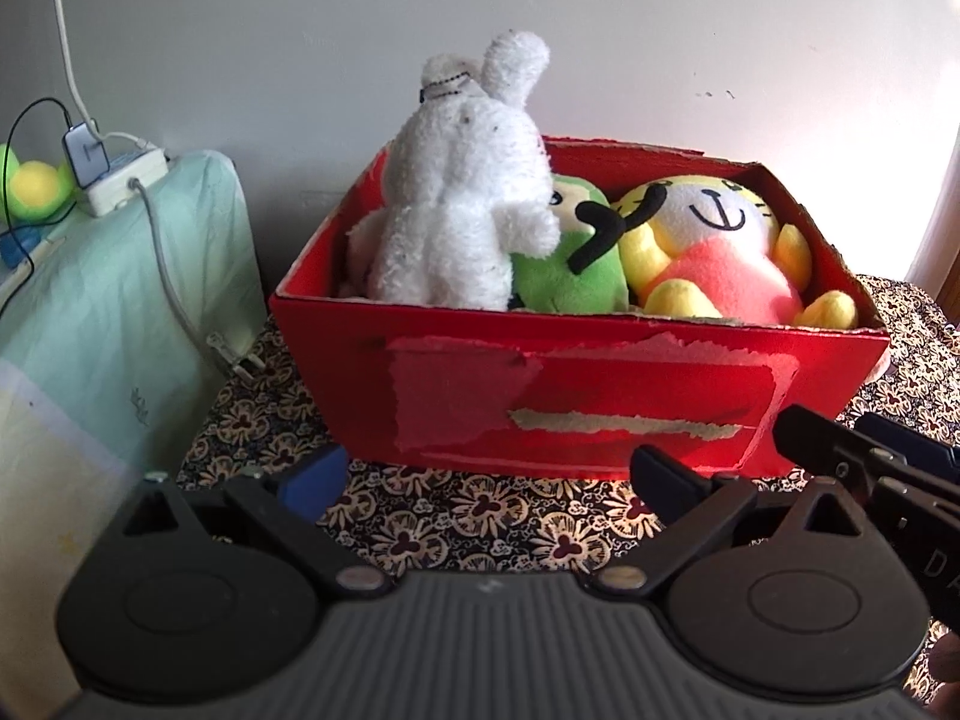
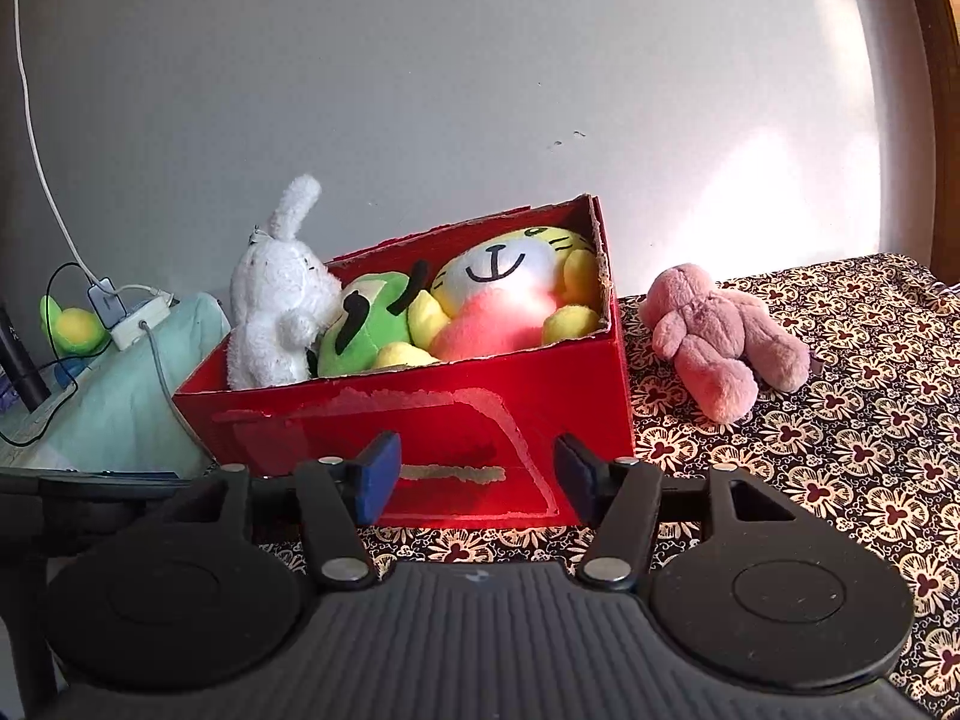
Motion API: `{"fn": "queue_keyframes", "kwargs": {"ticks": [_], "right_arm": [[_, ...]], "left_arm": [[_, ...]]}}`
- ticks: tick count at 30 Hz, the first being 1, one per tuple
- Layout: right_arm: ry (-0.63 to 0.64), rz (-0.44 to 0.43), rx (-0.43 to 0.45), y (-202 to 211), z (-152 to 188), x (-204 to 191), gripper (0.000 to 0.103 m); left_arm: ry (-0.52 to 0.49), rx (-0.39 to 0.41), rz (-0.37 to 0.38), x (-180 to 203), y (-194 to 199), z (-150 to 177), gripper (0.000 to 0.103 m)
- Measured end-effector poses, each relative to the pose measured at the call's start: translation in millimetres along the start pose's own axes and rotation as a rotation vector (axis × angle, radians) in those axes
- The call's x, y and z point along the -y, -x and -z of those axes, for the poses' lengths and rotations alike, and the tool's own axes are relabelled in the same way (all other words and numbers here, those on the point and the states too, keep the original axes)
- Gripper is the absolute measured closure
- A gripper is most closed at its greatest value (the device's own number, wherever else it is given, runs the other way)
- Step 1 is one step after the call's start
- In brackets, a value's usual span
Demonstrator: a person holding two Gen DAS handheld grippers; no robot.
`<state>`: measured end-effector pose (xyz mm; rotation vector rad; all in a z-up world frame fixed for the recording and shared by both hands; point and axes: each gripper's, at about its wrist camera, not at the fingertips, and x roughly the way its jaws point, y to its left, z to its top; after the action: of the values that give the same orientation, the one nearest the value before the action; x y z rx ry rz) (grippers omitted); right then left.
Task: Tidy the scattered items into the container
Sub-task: 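Move the right gripper toward the pink bunny plush on the tablecloth, then lower the right gripper onto the pink bunny plush and grasp it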
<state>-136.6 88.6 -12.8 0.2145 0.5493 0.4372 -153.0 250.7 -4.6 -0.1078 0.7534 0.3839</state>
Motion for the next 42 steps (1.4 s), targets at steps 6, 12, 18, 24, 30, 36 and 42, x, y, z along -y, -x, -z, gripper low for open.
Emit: {"fn": "queue_keyframes", "kwargs": {"ticks": [6, 12, 18, 24, 30, 36, 42], "right_arm": [[-0.014, -0.002, 0.006, 2.8, 0.3, 6.7, 0.041], [-0.016, -0.001, 0.002, 4.8, 0.6, 12.1, 0.041], [-0.015, -0.006, 0.010, 12.5, 2.4, 21.3, 0.042], [-0.047, 0.035, 0.006, 22.4, 6.2, 53.1, 0.044], [-0.081, 0.111, 0.018, 24.5, 5.5, 90.1, 0.046], [-0.155, 0.134, 0.001, 15.6, -4.0, 133.4, 0.058], [-0.191, 0.136, -0.015, 2.4, -18.0, 167.6, 0.059]], "left_arm": [[-0.013, -0.001, -0.002, 7.8, -0.7, 2.2, 0.002], [-0.024, -0.029, -0.001, 13.2, -4.9, 2.9, 0.001], [-0.039, -0.041, 0.026, 23.2, -5.0, 8.1, 0.001], [-0.139, -0.061, 0.108, 56.9, -6.1, 23.0, 0.001], [-0.241, -0.081, 0.247, 95.5, -6.0, 36.8, 0.002], [-0.297, -0.098, 0.418, 126.6, -11.3, 42.7, 0.007], [-0.391, -0.017, 0.493, 164.6, -10.1, 44.8, 0.008]]}}
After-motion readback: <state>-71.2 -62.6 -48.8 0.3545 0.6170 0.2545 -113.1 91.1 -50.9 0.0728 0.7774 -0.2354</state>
